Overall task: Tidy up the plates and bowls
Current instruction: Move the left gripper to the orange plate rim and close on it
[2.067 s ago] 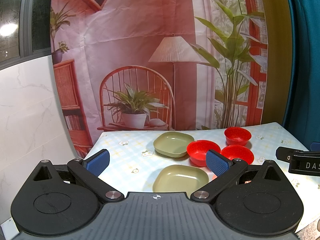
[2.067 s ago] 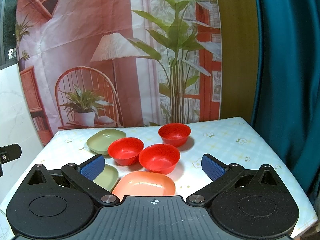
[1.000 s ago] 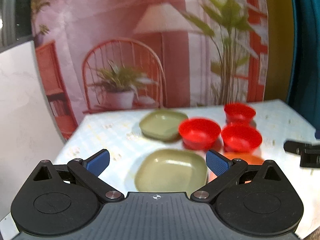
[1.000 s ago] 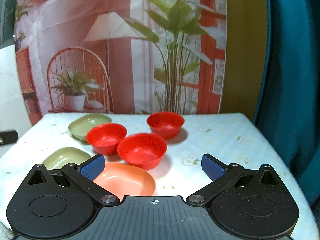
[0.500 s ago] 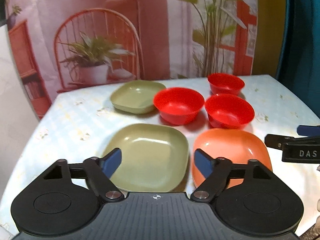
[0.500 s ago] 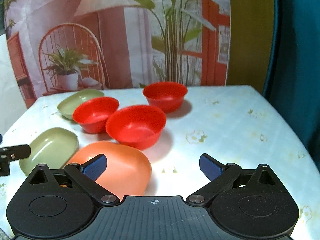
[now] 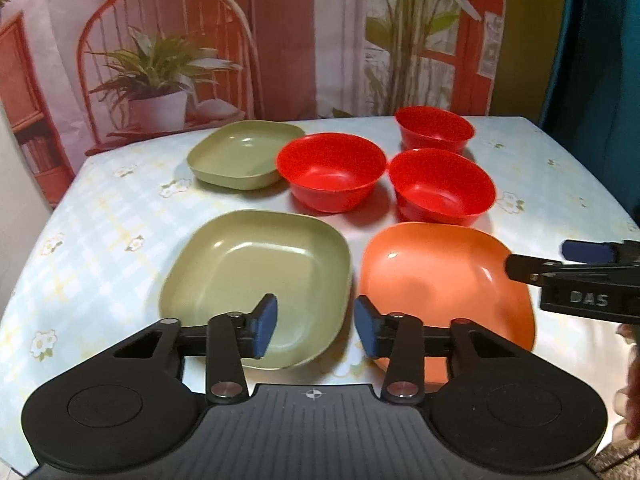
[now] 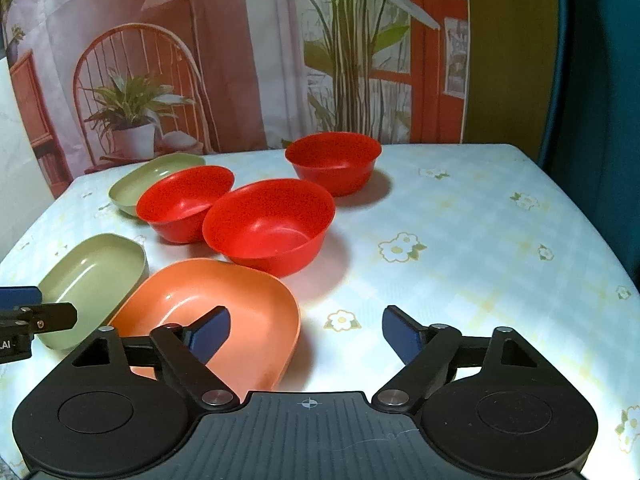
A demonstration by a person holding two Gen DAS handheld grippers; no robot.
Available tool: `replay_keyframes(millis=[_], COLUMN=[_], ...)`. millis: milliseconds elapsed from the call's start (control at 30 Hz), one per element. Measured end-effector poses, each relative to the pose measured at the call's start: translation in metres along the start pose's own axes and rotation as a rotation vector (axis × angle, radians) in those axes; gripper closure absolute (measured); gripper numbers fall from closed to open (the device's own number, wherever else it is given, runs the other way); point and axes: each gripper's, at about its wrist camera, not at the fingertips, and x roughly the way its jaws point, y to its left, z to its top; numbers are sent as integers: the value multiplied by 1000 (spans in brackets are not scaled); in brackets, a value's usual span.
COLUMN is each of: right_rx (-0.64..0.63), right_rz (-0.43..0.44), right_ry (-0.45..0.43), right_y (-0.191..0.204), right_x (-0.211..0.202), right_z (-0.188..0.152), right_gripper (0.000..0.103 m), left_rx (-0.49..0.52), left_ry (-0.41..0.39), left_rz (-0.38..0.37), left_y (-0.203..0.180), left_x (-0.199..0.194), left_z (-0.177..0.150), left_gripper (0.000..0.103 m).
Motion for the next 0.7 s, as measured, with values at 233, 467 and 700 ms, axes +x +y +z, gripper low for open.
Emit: replay_keyframes(millis=[233, 467, 700], right_rx=[2, 3, 2], right_rz=[13, 27, 35], right_ry=[31, 43, 49], right_y=[-3, -3, -3], right_x=[9, 13, 17], right_z=[-3, -4, -5], right_gripper=[41, 50, 50], left_rx=[10, -1, -65], left_ry=[30, 64, 141], left_rz=[-83, -151, -171], left_y=[-6, -9, -1], left_x=[5, 6, 25], left_z=[-3, -8, -11], left_gripper=[78, 79, 79])
